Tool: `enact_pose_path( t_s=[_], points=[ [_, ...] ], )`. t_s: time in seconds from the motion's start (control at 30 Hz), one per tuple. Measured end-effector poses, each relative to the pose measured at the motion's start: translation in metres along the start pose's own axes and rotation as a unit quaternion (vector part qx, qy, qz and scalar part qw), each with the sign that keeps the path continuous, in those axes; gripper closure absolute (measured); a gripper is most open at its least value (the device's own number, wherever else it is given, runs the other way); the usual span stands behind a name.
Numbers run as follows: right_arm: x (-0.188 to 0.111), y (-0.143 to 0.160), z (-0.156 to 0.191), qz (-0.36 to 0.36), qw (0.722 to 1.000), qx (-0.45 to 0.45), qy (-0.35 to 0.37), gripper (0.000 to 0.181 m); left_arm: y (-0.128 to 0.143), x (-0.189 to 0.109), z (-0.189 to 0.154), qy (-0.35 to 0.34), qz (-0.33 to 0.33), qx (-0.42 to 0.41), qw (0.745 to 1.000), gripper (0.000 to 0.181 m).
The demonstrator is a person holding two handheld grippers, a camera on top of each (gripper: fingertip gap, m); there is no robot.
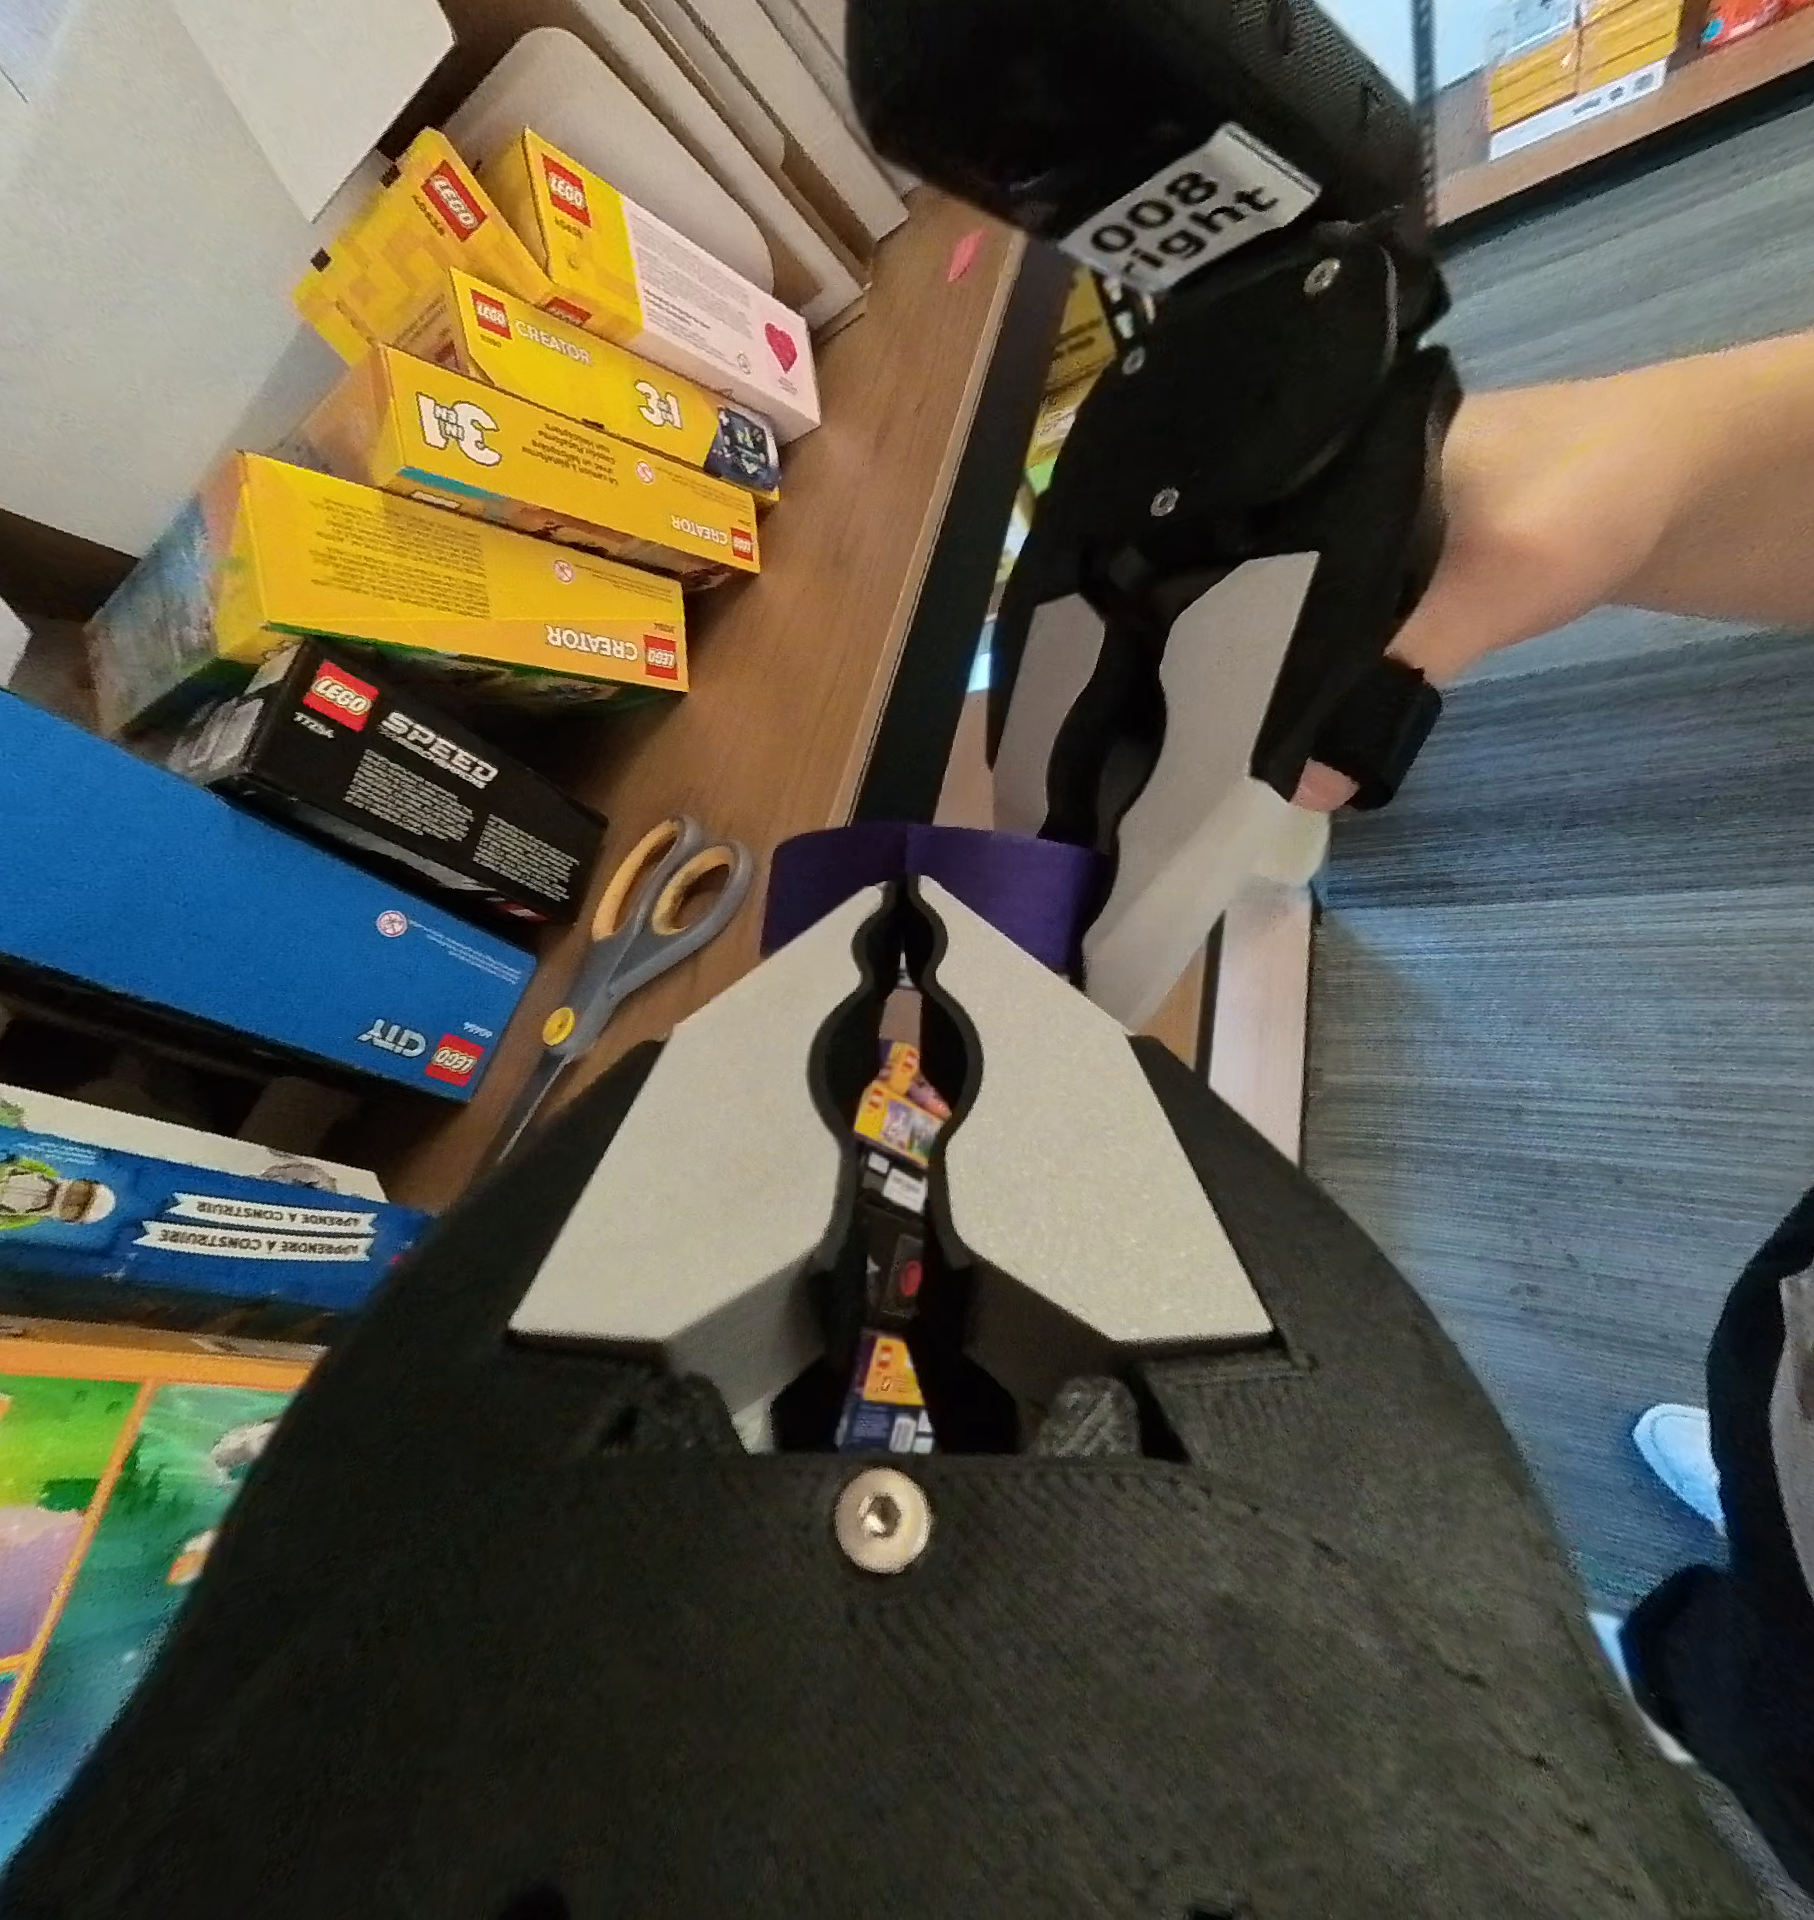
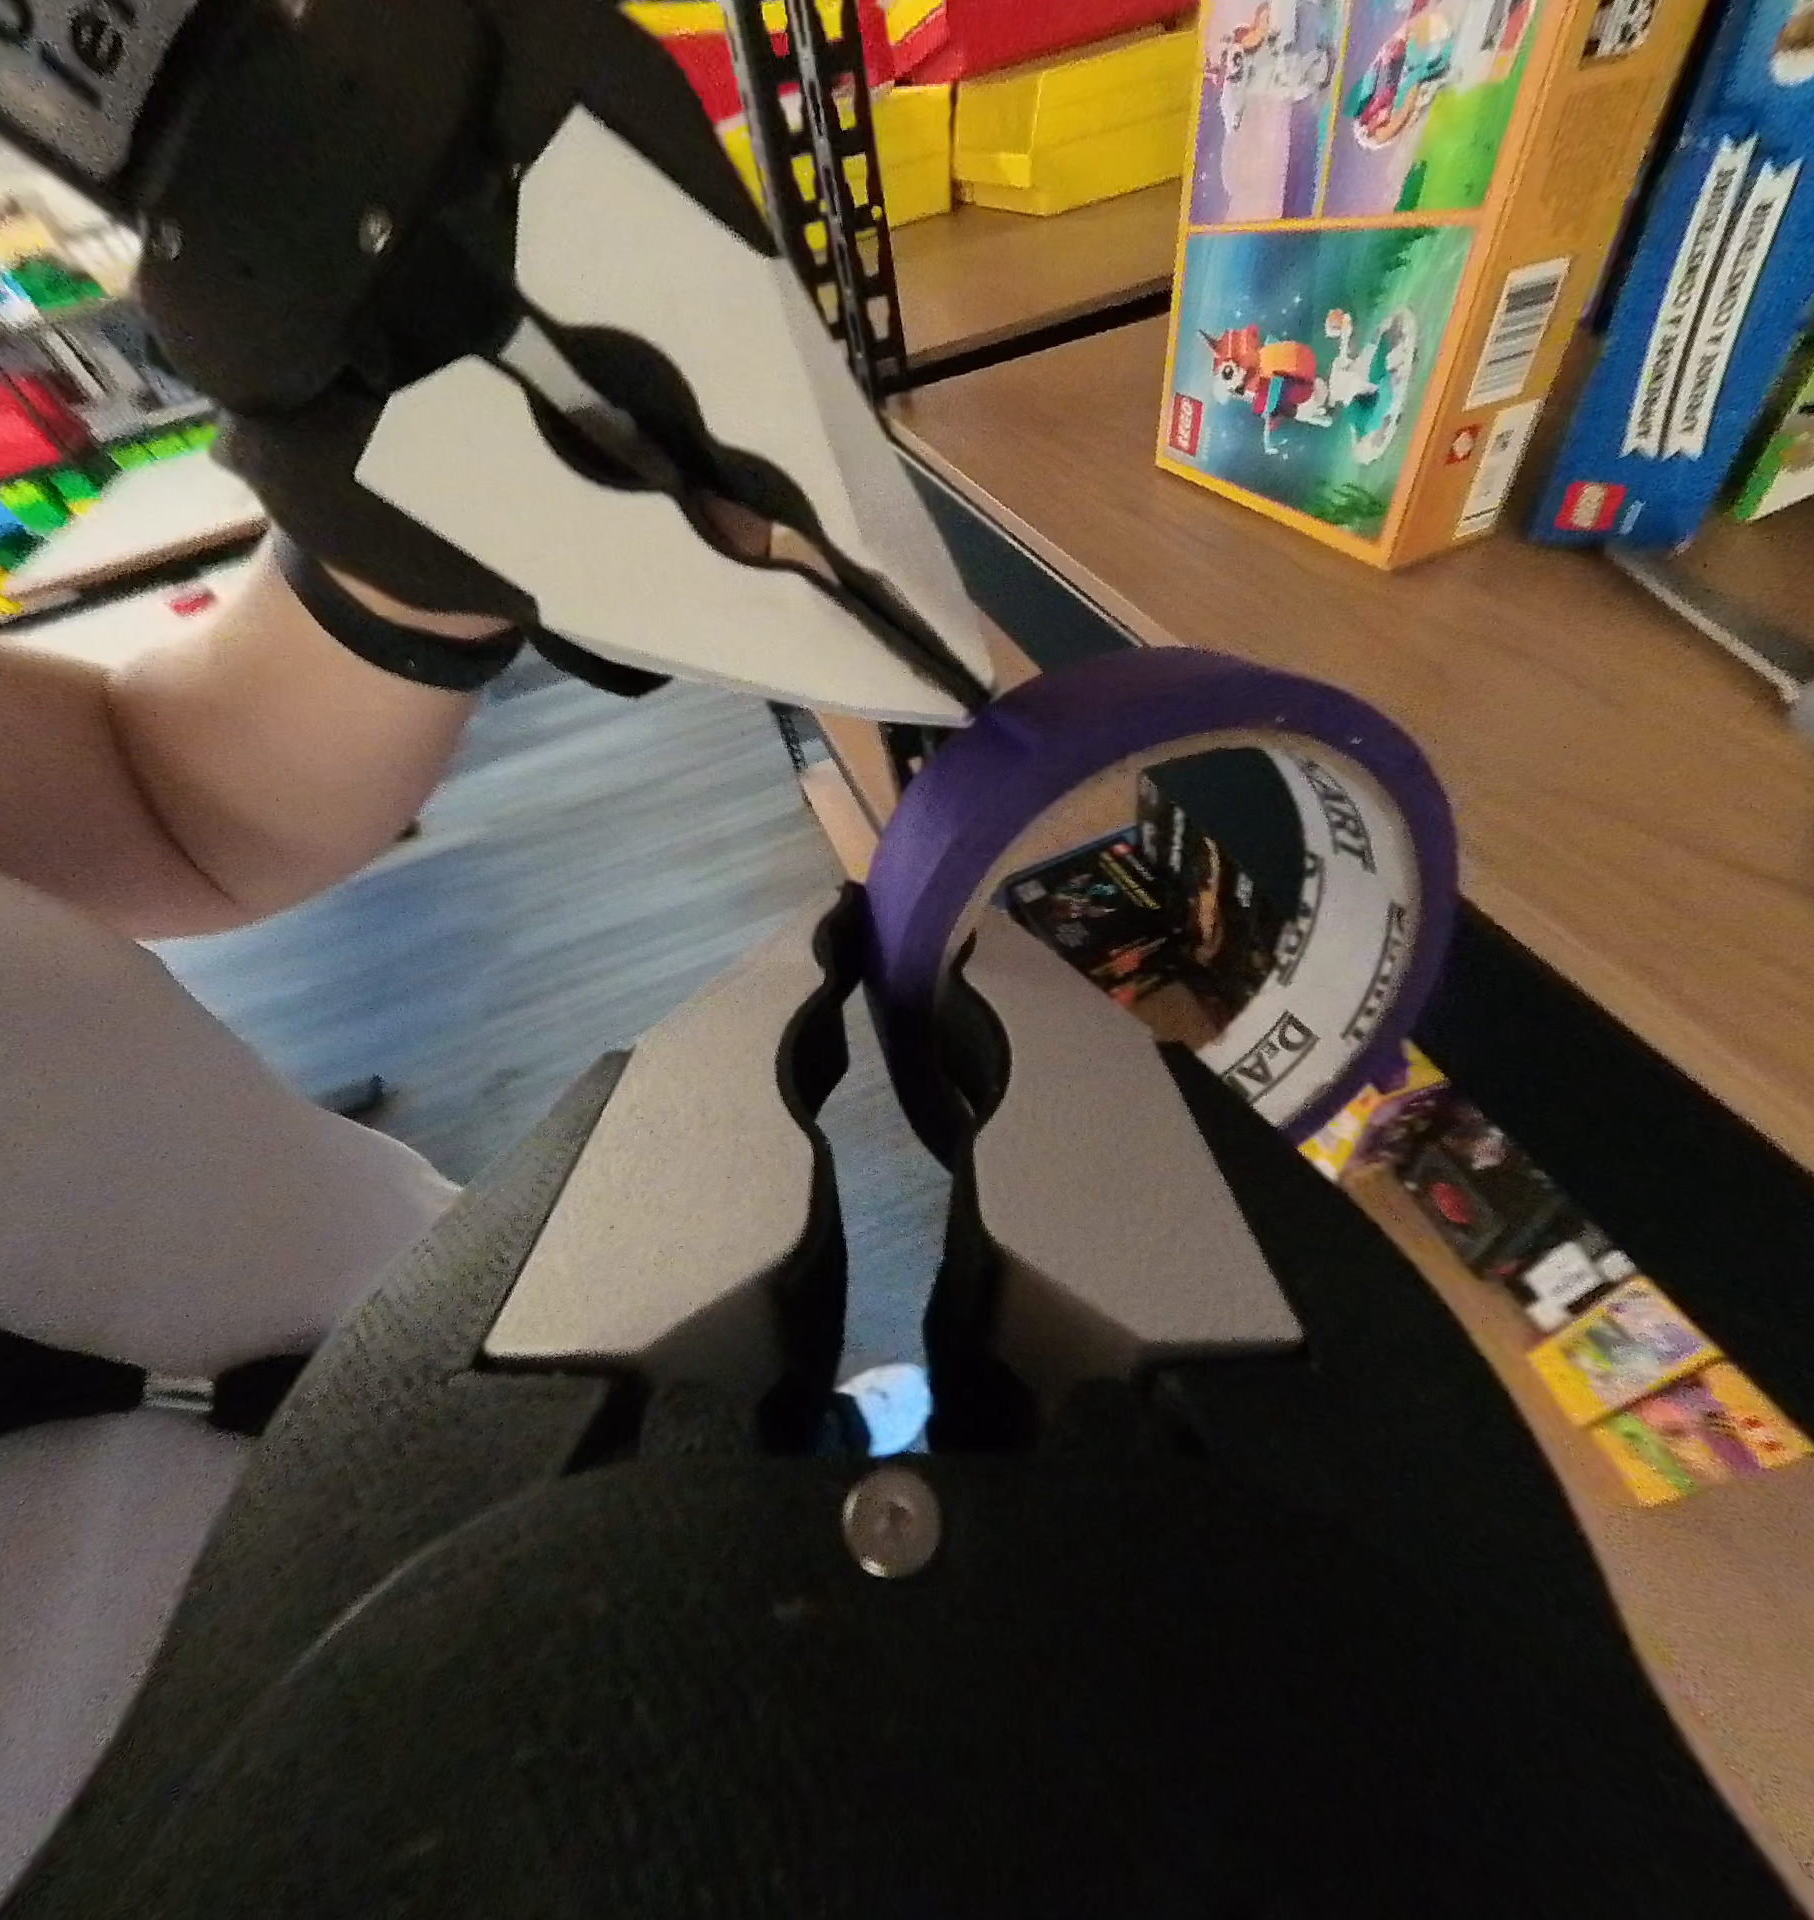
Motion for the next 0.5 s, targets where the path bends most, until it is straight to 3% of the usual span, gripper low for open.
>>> enact_pose_path(
  t_s=[0.33, 0.43, 0.5],
  points=[
    [0.014, 0.009, 0.003, 0.012, 0.998, 0.065, -0.026, 0.173, 0.004, -0.006, -0.011, -0.002, 0.017, 0.012, 1.000, 0.181],
    [0.012, 0.017, -0.016, 0.034, 0.996, 0.083, 0.023, 0.174, -0.006, -0.019, -0.010, 0.001, -0.015, -0.008, 1.000, 0.181],
    [0.006, 0.011, -0.008, 0.002, 0.995, 0.098, -0.028, 0.174, -0.009, -0.030, -0.008, 0.002, -0.023, -0.021, 1.000, 0.181]
  ],
)
Point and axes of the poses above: each gripper's, where its closed fingertips meet, x out along the fingers, y out of its underside, z = x × y across the jaws, the point moved 3 cm from there along -x, back along the fingers, and after that the axes turned 2 degrees about z, right-handed, at the moved point
